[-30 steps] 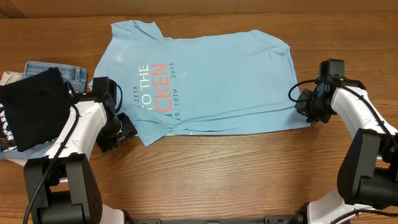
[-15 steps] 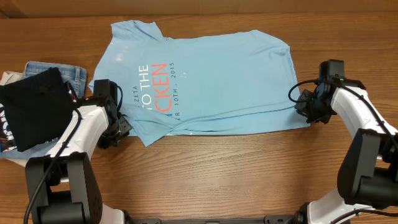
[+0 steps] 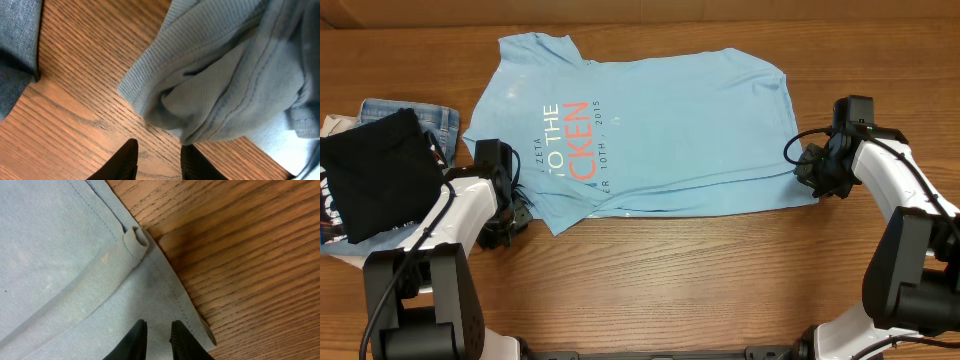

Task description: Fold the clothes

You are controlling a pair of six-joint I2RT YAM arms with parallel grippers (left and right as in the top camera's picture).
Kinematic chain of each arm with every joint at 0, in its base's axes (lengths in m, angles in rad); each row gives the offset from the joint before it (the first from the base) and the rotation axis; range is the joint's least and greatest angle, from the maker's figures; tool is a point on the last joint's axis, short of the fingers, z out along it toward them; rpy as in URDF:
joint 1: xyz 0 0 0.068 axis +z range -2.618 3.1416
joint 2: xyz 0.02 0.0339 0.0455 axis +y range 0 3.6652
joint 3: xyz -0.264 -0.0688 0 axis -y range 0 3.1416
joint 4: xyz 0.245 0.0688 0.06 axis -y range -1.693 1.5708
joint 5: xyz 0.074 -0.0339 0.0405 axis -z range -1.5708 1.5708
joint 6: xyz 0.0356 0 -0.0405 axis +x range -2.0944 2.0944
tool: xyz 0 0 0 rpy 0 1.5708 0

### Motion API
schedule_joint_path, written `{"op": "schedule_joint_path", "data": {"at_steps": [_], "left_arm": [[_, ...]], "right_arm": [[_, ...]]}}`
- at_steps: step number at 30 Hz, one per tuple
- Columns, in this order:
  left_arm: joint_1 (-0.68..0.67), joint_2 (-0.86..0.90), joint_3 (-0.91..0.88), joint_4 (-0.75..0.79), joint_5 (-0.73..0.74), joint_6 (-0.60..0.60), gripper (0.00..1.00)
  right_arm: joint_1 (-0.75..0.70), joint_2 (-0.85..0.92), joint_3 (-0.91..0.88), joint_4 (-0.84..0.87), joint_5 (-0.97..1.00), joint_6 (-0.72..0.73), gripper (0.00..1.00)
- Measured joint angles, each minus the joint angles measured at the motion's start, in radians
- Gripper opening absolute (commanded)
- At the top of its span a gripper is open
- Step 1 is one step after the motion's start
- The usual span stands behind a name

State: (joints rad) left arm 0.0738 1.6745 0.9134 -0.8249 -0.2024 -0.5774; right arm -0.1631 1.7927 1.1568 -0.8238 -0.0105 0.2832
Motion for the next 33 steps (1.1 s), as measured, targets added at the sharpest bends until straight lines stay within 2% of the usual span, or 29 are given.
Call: {"op": "schedule_joint_path", "data": {"at_steps": [4,11,18,20,22,25,29,31,33], "left_arm": [[0.0,0.0,0.0,0.034,0.005,0.018,0.25],[0.0,0.0,-0.001,0.1,0.042,0.112,0.32],[0.0,0.0,-0.001,0.113,0.074,0.16,0.33],[0.0,0.0,-0.001,0.113,0.08,0.166,0.3],[0.0,0.0,-0.001,0.113,0.084,0.168,0.22],[0.0,0.0,-0.001,0.112,0.087,0.17,0.04],[0.0,0.0,0.0,0.085,0.086,0.186,0.04],[0.0,0.0,0.002,0.029,0.086,0.187,0.04],[0.0,0.002,0.02,-0.095,0.084,0.188,0.04]], "right_arm": [[0.0,0.0,0.0,0.0,0.0,0.0,0.21],[0.0,0.0,0.0,0.0,0.0,0.0,0.21],[0.0,0.0,0.0,0.0,0.0,0.0,0.21],[0.0,0.0,0.0,0.001,0.0,0.0,0.21],[0.0,0.0,0.0,0.001,0.0,0.0,0.21],[0.0,0.0,0.0,0.0,0.0,0.0,0.21],[0.0,0.0,0.0,0.001,0.0,0.0,0.21],[0.0,0.0,0.0,0.001,0.0,0.0,0.21],[0.0,0.0,0.0,0.001,0.0,0.0,0.21]]}}
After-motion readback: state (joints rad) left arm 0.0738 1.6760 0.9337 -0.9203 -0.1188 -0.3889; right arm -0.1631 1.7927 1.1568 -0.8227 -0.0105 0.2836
